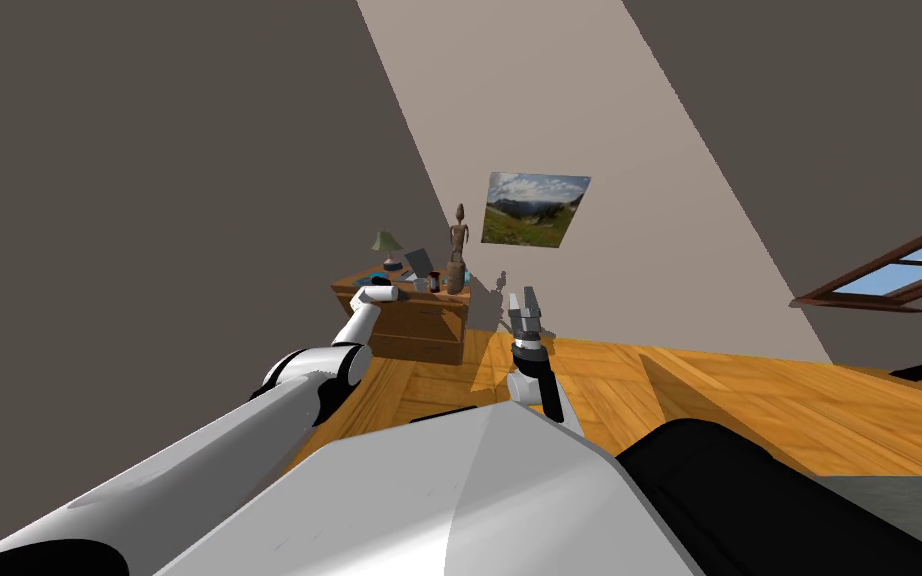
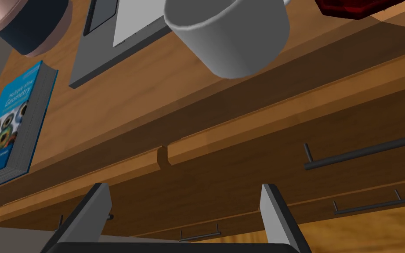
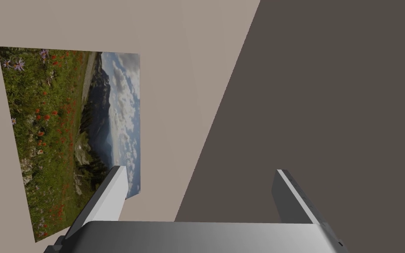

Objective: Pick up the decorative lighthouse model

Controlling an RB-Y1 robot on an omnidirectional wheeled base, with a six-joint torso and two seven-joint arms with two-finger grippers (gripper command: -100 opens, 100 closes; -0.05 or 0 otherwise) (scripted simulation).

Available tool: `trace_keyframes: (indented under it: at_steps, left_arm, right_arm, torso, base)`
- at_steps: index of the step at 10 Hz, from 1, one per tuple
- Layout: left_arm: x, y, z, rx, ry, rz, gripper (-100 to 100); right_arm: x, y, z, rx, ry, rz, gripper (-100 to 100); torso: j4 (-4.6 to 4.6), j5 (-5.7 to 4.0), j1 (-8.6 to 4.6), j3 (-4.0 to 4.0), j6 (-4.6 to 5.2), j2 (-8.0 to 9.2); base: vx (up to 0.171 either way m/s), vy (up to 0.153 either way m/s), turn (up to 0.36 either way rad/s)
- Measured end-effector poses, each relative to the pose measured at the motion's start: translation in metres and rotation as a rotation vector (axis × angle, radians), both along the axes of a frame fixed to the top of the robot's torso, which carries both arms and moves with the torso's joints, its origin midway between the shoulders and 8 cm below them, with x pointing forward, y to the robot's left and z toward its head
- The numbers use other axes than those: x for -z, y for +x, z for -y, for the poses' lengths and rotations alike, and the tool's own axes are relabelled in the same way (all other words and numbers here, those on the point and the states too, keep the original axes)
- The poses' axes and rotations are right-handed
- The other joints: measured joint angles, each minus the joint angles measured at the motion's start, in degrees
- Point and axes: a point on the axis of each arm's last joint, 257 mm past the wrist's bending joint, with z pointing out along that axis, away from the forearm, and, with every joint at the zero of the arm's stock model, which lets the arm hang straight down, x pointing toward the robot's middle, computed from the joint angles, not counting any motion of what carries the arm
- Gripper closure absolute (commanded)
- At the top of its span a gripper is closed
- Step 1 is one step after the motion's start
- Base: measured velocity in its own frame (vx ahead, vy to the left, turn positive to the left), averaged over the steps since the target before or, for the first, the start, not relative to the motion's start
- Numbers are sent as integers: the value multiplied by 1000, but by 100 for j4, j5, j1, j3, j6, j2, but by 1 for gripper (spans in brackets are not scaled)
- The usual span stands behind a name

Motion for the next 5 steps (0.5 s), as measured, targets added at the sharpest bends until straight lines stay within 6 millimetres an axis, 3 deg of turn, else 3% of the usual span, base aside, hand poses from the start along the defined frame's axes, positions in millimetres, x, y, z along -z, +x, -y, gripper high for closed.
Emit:
trace_keyframes:
  at_steps: [5]
  left_arm:
    - [-15, 0, 34, 8, -77, -102, -100]
  right_arm:
    - [0, 0, 0, 0, 0, 0, 0]
  torso:
    - [-2, 0, -2, 0, 0, 1]
  base:
    - [37, 27, 24]
